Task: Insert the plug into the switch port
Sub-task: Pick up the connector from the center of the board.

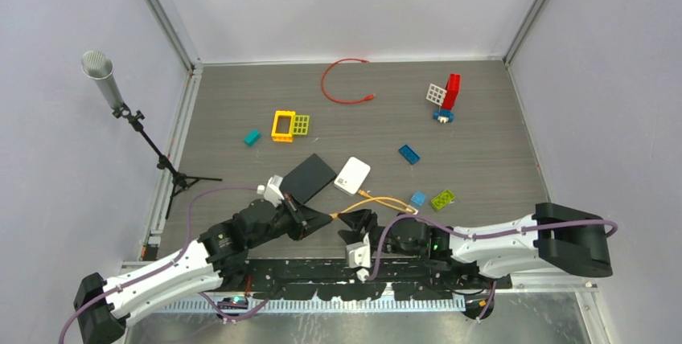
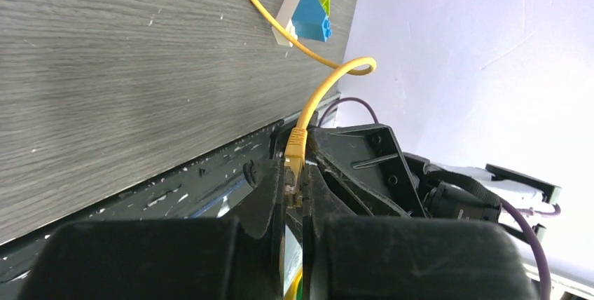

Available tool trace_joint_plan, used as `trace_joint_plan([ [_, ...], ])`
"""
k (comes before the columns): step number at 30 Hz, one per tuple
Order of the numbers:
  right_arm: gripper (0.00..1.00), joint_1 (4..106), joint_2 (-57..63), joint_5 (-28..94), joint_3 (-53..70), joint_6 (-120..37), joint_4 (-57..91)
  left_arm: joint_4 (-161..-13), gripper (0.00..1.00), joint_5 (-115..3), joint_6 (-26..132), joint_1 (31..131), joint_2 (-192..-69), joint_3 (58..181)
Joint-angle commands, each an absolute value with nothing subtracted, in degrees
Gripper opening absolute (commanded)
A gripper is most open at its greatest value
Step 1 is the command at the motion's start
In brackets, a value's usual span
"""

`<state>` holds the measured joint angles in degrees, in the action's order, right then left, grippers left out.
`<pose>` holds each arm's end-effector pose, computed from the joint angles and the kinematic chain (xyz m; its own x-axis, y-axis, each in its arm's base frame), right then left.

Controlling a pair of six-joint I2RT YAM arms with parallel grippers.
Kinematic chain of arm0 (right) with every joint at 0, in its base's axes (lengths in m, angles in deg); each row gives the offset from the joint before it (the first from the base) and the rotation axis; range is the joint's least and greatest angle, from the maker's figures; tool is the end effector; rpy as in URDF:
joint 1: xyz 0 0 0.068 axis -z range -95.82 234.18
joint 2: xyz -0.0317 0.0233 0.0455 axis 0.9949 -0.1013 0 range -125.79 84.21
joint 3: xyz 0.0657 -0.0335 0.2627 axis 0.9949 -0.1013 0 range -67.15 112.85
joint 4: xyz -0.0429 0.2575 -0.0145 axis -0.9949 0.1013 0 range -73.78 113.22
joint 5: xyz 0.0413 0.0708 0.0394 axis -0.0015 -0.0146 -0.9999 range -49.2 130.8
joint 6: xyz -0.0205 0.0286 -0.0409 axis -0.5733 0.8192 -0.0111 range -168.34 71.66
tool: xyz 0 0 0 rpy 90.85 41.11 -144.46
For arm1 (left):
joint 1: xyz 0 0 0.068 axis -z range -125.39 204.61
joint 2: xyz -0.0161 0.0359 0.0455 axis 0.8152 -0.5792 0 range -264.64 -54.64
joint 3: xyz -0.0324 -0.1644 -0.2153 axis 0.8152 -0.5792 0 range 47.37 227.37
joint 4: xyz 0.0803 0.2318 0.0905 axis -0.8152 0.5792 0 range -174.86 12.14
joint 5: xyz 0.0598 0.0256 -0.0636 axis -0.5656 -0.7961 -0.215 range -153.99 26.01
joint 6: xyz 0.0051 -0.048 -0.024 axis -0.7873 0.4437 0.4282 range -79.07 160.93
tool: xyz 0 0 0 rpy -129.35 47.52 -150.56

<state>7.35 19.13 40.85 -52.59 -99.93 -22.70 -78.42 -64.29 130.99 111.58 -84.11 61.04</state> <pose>0.0497 0.2125 0.1799 0.7344 -0.3008 -0.6084 -0.6407 -0.0113 -0.7677 0.0785 -0.1204 0.1929 -0.8356 -0.5494 -0.0010 -0.2072 0.3167 -0.9256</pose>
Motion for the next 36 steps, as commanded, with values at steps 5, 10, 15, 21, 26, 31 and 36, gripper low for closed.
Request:
trace_joint_plan([
  [5, 0.47, 6.52, 13.70, 48.91, -50.68, -102.74, -37.90, -78.92, 0.00, -65.39, 132.51, 111.81, -83.78, 60.99],
  [10, 0.37, 6.42, 12.32, 49.29, -50.27, -102.83, -38.01, -80.15, 0.00, -65.12, 132.74, 111.82, -84.34, 60.91],
  [15, 0.08, 6.33, 12.12, 47.68, -50.09, -101.98, -37.13, -81.68, 0.00, -64.99, 132.91, 111.82, -84.48, 60.56],
  [21, 0.01, 6.37, 14.95, 48.93, -49.86, -98.09, -31.19, -81.85, 0.47, -66.92, 130.30, 111.80, -83.66, 60.77],
  [26, 0.00, 6.67, 20.23, 50.74, -50.37, -91.29, -21.86, -77.10, 0.99, -72.09, 124.24, 111.69, -79.74, 63.01],
  [31, 0.01, 7.97, 25.84, 50.98, -52.39, -79.62, -19.49, -68.47, 1.00, -80.15, 107.59, 111.67, -74.94, 68.75],
  [36, 0.01, 12.82, 31.90, 49.38, -49.11, -62.85, -8.16, -65.62, 1.00, -86.66, 92.00, 111.74, -70.00, 71.05],
])
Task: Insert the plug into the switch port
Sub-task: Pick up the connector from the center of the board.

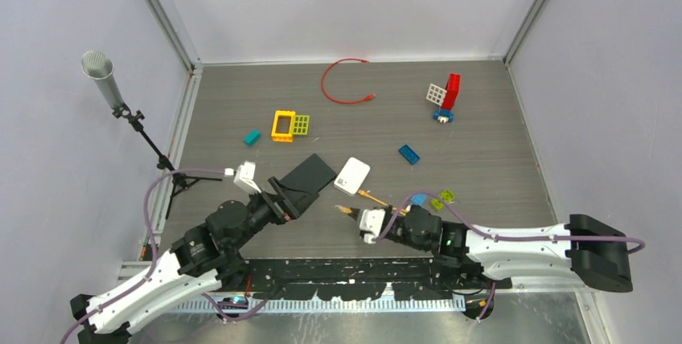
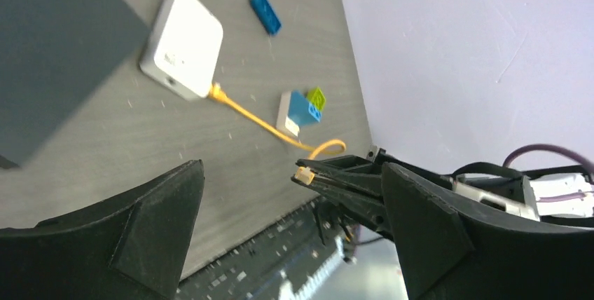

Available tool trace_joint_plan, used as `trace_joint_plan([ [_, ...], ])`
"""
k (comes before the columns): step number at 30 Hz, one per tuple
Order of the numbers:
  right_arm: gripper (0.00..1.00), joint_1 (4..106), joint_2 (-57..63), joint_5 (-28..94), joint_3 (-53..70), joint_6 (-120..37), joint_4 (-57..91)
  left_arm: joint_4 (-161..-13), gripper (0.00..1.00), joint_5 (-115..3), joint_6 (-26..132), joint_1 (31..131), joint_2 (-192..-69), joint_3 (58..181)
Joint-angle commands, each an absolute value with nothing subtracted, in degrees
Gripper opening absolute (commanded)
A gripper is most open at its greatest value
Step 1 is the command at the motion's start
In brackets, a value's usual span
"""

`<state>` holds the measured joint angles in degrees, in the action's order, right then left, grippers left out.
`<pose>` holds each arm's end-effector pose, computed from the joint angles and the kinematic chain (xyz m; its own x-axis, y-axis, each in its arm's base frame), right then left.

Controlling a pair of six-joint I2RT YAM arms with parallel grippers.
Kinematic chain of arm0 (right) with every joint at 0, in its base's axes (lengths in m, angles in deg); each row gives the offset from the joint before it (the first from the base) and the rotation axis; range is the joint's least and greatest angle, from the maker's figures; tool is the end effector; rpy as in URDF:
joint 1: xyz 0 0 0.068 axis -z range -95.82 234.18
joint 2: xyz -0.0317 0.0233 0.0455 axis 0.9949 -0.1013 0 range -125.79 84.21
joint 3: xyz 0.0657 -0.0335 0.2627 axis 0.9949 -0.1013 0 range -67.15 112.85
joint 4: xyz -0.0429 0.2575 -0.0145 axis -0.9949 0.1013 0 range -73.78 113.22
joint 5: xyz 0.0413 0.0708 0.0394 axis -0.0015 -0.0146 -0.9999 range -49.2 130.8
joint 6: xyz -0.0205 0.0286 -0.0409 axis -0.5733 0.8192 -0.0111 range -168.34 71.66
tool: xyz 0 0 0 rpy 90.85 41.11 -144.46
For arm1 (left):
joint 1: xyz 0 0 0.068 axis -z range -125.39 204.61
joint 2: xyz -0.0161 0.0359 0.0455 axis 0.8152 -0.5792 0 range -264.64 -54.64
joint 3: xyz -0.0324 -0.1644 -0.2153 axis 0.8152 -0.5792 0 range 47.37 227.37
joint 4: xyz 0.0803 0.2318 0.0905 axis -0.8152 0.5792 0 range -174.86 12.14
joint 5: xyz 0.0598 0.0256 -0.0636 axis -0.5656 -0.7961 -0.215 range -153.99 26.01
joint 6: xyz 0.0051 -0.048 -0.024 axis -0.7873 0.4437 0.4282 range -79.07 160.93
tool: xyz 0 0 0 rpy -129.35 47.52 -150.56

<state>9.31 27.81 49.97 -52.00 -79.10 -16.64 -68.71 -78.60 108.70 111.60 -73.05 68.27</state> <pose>0.0591 0.1970 0.2010 0.4337 -0.3307 -0.8382 -0.8030 0.2802 -0.5260 0.0713 -0.0933 0.2419 -0.6763 -0.6033 -0.4227 0.1374 0.4605 -0.8770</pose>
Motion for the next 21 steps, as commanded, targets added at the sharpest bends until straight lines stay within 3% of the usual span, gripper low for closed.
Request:
trace_joint_plan([
  [1, 0.01, 13.97, 33.22, 46.65, -48.73, -61.54, -6.10, -66.20, 1.00, -87.07, 89.52, 111.73, -68.85, 70.78],
  [11, 0.00, 21.85, 42.03, 32.49, -49.81, -47.02, -3.38, -74.58, 0.93, -86.54, 73.20, 111.73, -55.52, 62.69],
  [21, 0.01, 28.10, 45.25, 27.32, -50.49, -33.10, -5.41, -91.03, 0.97, -74.46, 58.65, 111.69, -62.18, 58.81],
])
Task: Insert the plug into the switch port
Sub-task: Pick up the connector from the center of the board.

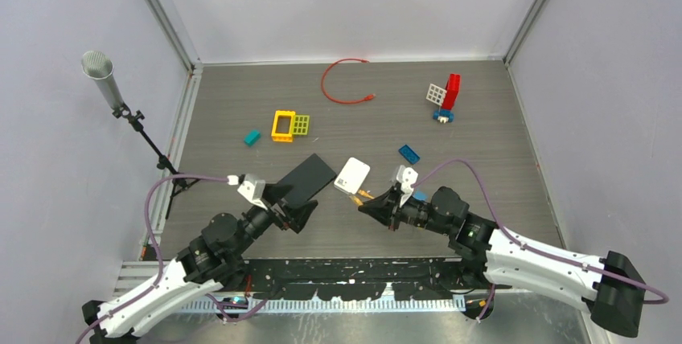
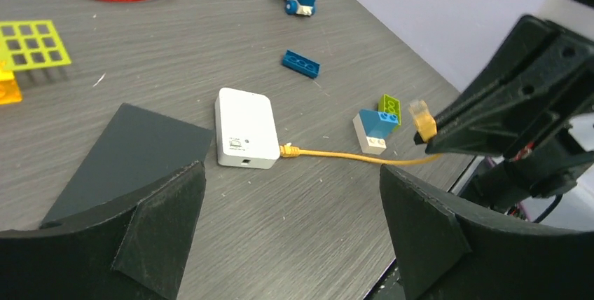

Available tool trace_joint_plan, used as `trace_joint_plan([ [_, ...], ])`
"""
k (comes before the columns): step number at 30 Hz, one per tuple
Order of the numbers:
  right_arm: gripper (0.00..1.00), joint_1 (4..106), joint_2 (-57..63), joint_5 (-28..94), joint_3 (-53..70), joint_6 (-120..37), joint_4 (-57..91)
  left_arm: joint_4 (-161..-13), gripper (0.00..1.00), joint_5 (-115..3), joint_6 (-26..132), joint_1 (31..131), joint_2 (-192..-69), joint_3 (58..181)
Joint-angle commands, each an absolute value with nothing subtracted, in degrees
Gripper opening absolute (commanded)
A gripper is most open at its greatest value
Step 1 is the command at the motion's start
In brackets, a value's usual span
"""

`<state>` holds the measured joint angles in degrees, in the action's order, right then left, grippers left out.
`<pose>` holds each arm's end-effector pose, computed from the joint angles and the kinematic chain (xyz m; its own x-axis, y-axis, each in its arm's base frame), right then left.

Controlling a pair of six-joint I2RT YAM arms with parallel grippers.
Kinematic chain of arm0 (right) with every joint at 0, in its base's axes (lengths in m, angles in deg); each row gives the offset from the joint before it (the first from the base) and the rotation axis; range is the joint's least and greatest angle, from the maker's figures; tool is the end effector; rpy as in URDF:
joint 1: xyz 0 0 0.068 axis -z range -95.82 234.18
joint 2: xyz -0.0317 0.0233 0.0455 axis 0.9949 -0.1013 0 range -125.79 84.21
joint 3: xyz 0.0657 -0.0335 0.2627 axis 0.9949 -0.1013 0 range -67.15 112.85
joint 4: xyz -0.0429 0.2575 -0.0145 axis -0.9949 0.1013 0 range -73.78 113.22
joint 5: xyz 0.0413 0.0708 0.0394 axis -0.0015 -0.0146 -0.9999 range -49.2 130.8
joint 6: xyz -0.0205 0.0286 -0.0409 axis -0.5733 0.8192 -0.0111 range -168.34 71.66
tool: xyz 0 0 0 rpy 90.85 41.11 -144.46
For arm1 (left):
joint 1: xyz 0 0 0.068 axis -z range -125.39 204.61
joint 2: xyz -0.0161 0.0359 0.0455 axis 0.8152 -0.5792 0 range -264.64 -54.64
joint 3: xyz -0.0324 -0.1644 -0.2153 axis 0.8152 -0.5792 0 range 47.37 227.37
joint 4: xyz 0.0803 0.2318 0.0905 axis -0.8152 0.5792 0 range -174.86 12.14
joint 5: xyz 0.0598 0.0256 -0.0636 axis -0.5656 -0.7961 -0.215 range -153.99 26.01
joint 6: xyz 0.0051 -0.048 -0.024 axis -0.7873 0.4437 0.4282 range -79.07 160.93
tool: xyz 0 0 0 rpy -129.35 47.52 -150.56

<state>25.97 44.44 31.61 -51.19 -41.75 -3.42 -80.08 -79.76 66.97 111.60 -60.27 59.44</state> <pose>0.0870 0.1512 0.2304 -0.1439 -0.0173 -0.9894 -0.9125 0.3893 0.1259 0.0638 -0.0804 0.2297 -0.2751 -0.3521 -0.8946 0.5991 0.6650 -0.4459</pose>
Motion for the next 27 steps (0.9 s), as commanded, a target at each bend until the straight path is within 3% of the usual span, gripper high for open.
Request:
trace_joint_plan([
  [1, 0.00, 28.71, 45.08, 26.03, -50.37, -31.87, -5.86, -92.11, 0.96, -73.30, 57.95, 111.73, -62.79, 58.80],
  [8, 0.00, 33.19, 42.82, 16.22, -49.74, -24.65, -10.21, -100.82, 0.83, -57.93, 53.90, 111.74, -64.24, 58.24],
  [17, 0.00, 35.67, 42.17, 6.79, -49.68, -16.26, -23.22, -103.84, 0.82, -52.70, 53.24, 111.73, -63.55, 57.50],
  [21, 0.01, 35.67, 42.87, 7.70, -48.44, -18.65, -19.11, -104.21, 0.82, -52.44, 53.46, 111.73, -63.52, 57.35],
  [27, 0.01, 35.68, 44.06, 18.16, -45.61, -35.58, -1.44, -102.85, 0.82, -55.47, 55.70, 111.71, -63.75, 57.40],
])
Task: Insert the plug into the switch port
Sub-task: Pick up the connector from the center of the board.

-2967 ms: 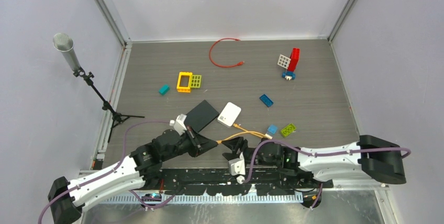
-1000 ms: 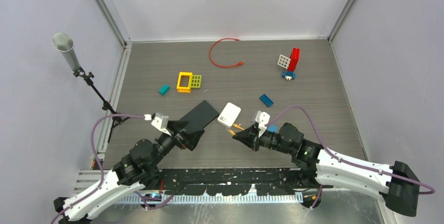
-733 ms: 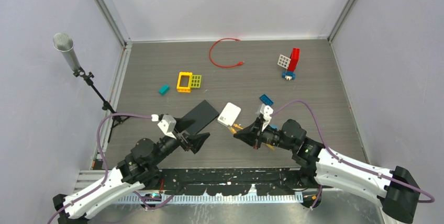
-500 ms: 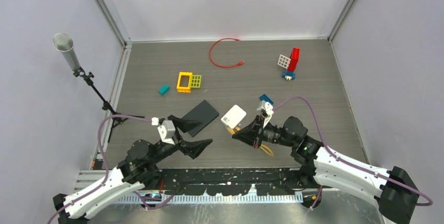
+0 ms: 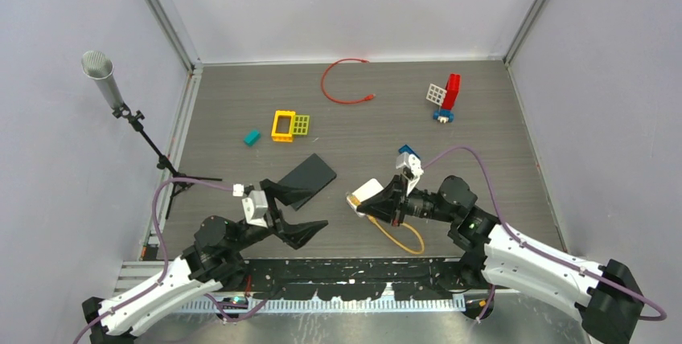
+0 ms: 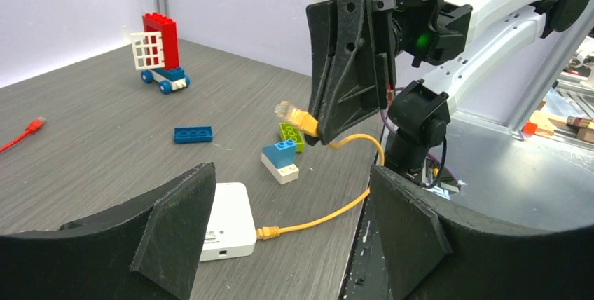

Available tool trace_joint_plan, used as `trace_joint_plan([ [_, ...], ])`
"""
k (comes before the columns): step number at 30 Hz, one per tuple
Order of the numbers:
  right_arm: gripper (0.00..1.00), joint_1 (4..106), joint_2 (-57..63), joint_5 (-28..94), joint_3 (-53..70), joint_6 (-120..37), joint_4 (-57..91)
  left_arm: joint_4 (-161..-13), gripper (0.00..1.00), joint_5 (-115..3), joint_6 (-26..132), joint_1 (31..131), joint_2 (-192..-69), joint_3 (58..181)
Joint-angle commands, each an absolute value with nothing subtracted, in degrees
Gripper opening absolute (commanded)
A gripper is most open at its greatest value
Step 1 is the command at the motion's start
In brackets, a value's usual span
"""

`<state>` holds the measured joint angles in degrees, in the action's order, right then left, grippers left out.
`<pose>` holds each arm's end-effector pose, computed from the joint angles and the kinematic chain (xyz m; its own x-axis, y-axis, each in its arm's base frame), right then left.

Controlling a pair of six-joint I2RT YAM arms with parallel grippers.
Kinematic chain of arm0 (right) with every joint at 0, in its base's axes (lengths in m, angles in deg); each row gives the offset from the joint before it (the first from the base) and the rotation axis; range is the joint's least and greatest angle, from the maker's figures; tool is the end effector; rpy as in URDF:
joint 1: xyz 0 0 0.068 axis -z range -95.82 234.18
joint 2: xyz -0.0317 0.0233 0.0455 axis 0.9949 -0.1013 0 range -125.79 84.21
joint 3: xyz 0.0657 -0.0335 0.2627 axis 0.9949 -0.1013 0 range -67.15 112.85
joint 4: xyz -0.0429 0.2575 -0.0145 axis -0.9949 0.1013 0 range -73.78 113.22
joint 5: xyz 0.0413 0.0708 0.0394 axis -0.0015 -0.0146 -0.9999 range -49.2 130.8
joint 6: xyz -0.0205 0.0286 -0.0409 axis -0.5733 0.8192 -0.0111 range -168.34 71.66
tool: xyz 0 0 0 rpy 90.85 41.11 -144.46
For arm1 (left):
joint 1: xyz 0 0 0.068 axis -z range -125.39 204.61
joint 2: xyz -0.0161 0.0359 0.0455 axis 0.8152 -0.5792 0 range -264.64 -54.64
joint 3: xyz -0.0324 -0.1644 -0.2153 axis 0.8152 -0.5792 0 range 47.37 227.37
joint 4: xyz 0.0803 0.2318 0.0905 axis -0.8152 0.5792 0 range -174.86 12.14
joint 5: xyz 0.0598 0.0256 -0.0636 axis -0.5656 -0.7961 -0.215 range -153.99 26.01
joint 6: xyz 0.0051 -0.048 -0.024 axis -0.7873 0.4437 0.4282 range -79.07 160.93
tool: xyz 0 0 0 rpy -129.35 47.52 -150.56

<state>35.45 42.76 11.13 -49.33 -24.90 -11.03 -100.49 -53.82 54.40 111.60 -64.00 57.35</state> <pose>0.1024 0.1434 0.2517 -0.3512 0.1238 -0.9281 -0.9147 0.1664 0.3683 0.0539 -0.0944 0.2496 -0.0655 -0.3201 -0.9451 0.9280 0.3285 -0.1756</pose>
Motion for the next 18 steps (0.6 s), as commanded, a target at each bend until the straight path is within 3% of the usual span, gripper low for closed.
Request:
trace_joint_plan([
  [1, 0.01, 35.67, 44.30, 20.82, -45.20, -38.28, -0.01, -102.73, 0.82, -56.62, 56.18, 111.69, -63.84, 57.34],
  [11, 0.00, 30.15, 43.87, 32.43, -44.75, -62.63, -1.20, -111.24, 0.87, -65.39, 61.75, 111.73, -69.48, 56.50],
  [18, 0.00, 19.15, 41.38, 45.44, -44.88, -78.53, -7.19, -121.45, 0.82, -66.45, 65.43, 111.72, -78.17, 57.33],
])
